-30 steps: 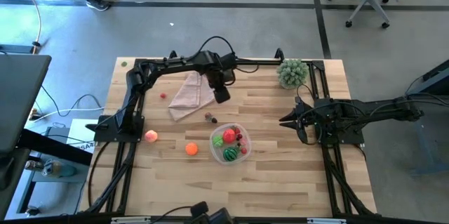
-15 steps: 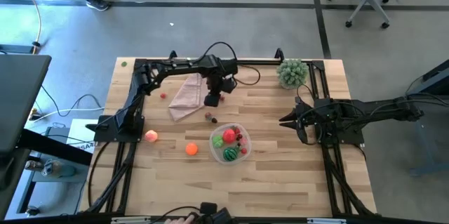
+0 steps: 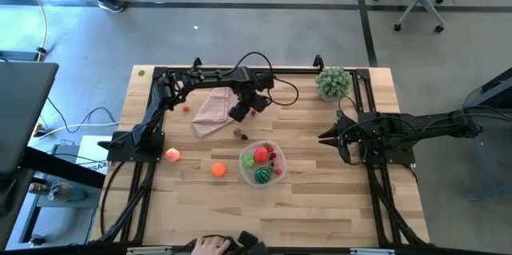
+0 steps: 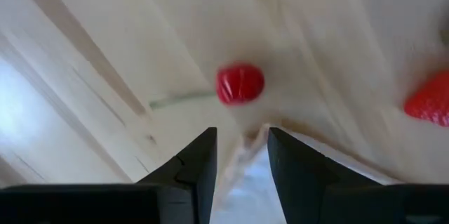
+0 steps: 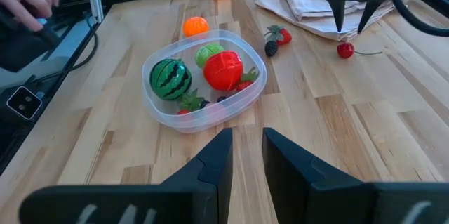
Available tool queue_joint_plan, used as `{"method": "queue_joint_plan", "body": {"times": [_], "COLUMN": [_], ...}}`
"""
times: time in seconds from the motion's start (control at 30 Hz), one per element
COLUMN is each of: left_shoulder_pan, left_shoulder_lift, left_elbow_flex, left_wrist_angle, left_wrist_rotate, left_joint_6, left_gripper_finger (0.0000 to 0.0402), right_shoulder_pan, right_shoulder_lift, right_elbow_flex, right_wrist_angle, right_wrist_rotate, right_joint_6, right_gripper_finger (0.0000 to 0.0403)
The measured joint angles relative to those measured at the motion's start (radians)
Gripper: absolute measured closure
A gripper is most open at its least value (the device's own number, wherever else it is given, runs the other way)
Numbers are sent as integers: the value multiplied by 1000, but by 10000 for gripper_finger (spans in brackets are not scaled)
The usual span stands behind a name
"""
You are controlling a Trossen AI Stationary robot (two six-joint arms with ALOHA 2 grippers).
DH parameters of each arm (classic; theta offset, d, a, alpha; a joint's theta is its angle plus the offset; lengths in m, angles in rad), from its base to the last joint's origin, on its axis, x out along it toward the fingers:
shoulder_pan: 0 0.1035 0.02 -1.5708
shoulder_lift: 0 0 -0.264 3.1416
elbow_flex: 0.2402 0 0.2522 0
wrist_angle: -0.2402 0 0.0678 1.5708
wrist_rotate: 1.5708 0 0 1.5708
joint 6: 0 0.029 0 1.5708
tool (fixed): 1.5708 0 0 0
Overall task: Pick and placing Produce into tupperware
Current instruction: Put the right cherry into the transparent bin
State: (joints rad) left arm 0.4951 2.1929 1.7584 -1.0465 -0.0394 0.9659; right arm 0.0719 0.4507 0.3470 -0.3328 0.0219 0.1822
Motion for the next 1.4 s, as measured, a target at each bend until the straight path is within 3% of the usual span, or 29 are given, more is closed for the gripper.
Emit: {"method": "queue_joint_plan", "body": {"times": [0.17,0.53,0.93,1.4], "left_shoulder_pan": [-17,-19,-47,-44], "left_shoulder_lift": [0,0,10,10], "left_elbow_flex": [0,0,-1,-34], "left_wrist_angle": [83,70,70,136], "left_wrist_rotate": [10,9,20,39], "left_joint_6": [5,-36,7,26], "left_gripper_finger": [286,286,218,220], "right_shoulder_pan": [0,0,0,0], "right_shoulder_lift": [0,0,0,0], "right_elbow_flex": [0,0,0,0], "right_wrist_angle": [0,0,0,0], "right_wrist_rotate": [0,0,0,0], "right_joint_6": [0,0,0,0], "right_gripper_finger": [335,335,335,335]}}
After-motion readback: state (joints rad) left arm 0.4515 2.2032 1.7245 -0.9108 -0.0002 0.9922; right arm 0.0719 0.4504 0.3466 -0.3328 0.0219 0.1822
